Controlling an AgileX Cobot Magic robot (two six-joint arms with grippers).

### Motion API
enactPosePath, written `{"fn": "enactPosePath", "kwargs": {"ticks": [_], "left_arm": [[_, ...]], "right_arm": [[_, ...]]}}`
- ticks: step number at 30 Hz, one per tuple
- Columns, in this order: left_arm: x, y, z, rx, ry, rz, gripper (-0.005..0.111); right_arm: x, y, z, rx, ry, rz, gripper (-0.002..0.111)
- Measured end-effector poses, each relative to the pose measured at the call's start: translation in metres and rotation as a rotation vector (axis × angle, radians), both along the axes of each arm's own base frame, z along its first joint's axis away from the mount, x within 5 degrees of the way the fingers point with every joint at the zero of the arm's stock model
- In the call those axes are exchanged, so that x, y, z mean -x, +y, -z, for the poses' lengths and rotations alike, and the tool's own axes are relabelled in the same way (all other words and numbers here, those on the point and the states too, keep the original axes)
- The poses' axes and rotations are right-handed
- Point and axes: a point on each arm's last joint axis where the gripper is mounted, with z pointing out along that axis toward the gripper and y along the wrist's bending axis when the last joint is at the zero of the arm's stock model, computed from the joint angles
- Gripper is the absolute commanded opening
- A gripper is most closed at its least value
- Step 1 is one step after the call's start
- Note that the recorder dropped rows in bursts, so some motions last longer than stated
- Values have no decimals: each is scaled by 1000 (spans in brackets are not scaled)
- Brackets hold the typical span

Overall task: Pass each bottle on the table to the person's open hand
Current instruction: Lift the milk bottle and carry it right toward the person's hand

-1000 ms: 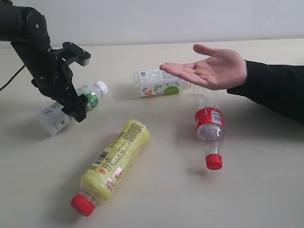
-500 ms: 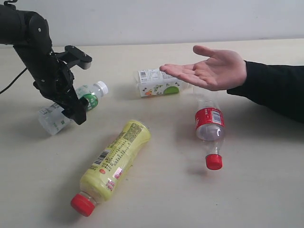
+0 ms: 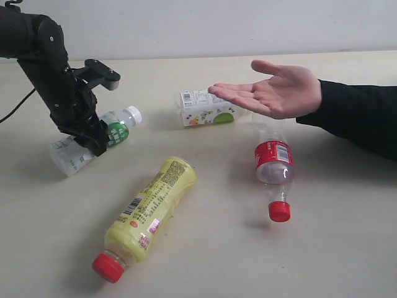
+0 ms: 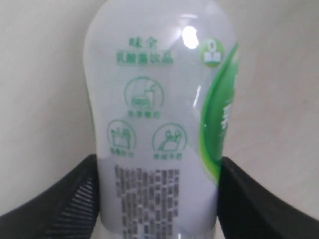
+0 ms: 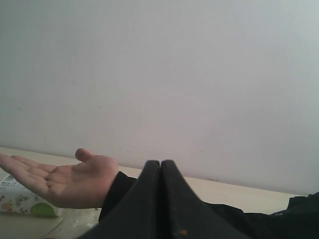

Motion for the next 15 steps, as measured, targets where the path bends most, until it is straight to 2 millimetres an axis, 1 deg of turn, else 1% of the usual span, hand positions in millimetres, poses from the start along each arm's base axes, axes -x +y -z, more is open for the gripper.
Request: {"fn": "enactPosePath", "kwargs": {"ticks": [5,7,11,13,15], "left_arm": [[1,0,-4,9,51,-121,1],[0,-1,-14,11,84,-191,0],[-4,-2,-54,35,82,-365,0],[-1,-2,-76,58,54,-453,0],[5,-5,-95,84,17,-505,0]], "right_arm": [[0,0,0,0,0,0,0],[0,0,0,0,0,0,0],[0,0,0,0,0,0,0],[0,0,0,0,0,0,0],[0,0,0,0,0,0,0]]}}
